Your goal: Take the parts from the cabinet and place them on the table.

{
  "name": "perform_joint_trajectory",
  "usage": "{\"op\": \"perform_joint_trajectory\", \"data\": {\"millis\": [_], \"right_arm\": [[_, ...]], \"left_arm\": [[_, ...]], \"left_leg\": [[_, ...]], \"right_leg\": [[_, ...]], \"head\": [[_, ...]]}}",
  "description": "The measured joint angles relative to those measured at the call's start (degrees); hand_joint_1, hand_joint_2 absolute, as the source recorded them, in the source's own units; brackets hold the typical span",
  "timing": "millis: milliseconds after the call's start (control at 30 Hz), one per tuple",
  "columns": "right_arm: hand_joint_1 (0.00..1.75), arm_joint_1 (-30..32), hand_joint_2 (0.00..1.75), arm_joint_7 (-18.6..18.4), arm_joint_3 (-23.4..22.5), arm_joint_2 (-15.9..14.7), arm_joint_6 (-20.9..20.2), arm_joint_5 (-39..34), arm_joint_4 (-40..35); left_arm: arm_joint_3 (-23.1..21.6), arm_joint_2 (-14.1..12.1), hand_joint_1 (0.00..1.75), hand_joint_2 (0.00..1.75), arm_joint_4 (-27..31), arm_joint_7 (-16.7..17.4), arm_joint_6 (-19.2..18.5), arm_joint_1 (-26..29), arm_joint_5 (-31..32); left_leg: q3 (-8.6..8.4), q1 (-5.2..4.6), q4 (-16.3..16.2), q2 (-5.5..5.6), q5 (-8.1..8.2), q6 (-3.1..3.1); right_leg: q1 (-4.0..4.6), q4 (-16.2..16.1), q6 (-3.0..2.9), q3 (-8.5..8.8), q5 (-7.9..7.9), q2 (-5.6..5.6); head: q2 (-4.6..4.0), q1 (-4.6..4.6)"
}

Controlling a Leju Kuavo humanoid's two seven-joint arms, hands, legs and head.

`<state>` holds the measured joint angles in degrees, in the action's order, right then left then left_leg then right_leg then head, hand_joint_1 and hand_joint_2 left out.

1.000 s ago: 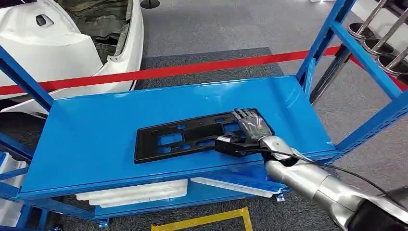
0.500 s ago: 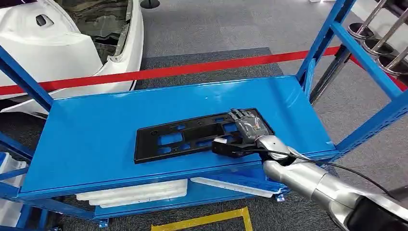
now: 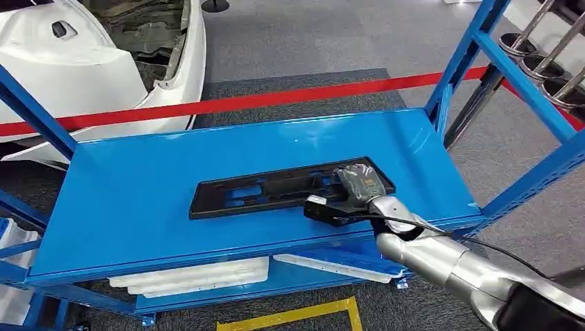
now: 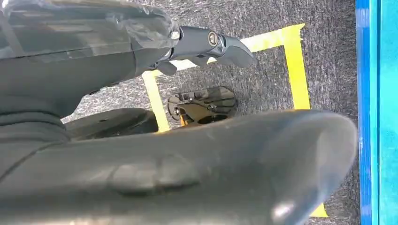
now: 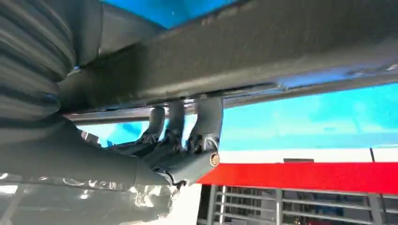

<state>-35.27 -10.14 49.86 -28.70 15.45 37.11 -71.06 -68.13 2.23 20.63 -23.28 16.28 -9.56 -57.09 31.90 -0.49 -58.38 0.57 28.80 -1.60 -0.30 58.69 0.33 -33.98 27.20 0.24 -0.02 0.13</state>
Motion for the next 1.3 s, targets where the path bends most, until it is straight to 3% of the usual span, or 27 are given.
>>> {"op": "perform_joint_trajectory", "data": {"millis": [167, 300, 500, 667, 800, 1000, 1133, 1300], "right_arm": [[1.75, 0.66, 1.75, -0.48, 0.07, 0.09, 1.33, 1.79, 0.04], [1.75, 0.94, 1.75, -2.91, 0.02, 0.02, 2.64, 5.23, -1.36], [1.75, 3.05, 1.75, -8.83, -2.23, -0.61, 10.03, 17.52, -9.06], [1.75, 6.80, 1.75, -10.21, -5.88, -0.63, 17.24, 23.78, -17.81], [1.75, 8.67, 1.75, -10.47, -7.87, -0.63, 18.10, 24.41, -22.56], [1.75, 12.08, 1.75, -5.08, -10.45, 0.31, 23.76, 20.47, -28.14], [1.75, 19.41, 1.75, 9.04, -14.06, 4.31, 23.76, 11.31, -33.88], [1.75, 22.95, 1.75, 11.14, -16.87, 7.34, 23.76, 9.01, -37.81]], "left_arm": [[0.00, -0.04, 0.00, 0.00, 0.00, 0.00, 0.06, 0.12, -0.41], [0.00, -0.04, 0.00, 0.00, 0.00, -0.07, 0.37, 0.17, -0.59], [0.00, -0.04, 0.00, 0.00, 0.00, -0.20, 1.29, 0.23, -1.01], [0.00, -0.04, 0.00, 0.00, 0.00, -0.83, 2.21, 0.27, -1.14], [0.00, -0.02, 0.00, 0.00, -0.02, -0.85, 2.34, 0.26, -1.14], [0.02, -0.02, 0.00, 0.00, 0.00, -1.22, 2.34, 0.17, -1.22], [0.07, 0.00, 0.00, 0.00, 0.00, -2.23, 2.62, 0.39, -1.95], [0.22, 0.04, 0.00, 0.00, -0.02, -2.34, 2.73, 0.44, -2.21]], "left_leg": [[-0.01, -0.01, 0.00, 0.01, 0.00, 0.00], [-0.02, -0.01, -0.01, -0.01, 0.00, 0.00], [0.00, 0.00, 0.00, -0.01, 0.01, 0.00], [0.01, 0.01, 0.04, 0.01, 0.02, 0.00], [-0.02, 0.00, 0.04, -0.01, 0.05, 0.05], [-0.05, 0.01, 0.04, 0.02, 0.06, 0.05], [-0.08, 0.04, 0.08, 0.07, 0.16, 0.12], [-0.16, 0.05, 0.11, 0.04, 0.18, 0.13]], "right_leg": [[-0.01, 0.00, 0.01, 0.01, -0.01, -0.02], [-0.01, 0.00, 0.01, 0.00, -0.01, 0.01], [0.00, 0.00, 0.00, -0.05, 0.00, 0.00], [0.01, 0.00, 0.01, -0.04, 0.06, -0.01], [0.00, -0.01, 0.01, -0.03, 0.06, 0.01], [0.01, -0.02, 0.02, 0.04, 0.06, -0.02], [0.04, -0.04, 0.01, 0.06, 0.16, -0.10], [0.06, -0.04, 0.00, 0.12, 0.26, -0.10]], "head": [[0.00, -0.02], [0.00, 0.00], [0.00, -0.02], [0.00, 0.00], [0.00, 0.00], [0.00, -0.02], [0.00, -0.04], [0.00, -0.02]]}}
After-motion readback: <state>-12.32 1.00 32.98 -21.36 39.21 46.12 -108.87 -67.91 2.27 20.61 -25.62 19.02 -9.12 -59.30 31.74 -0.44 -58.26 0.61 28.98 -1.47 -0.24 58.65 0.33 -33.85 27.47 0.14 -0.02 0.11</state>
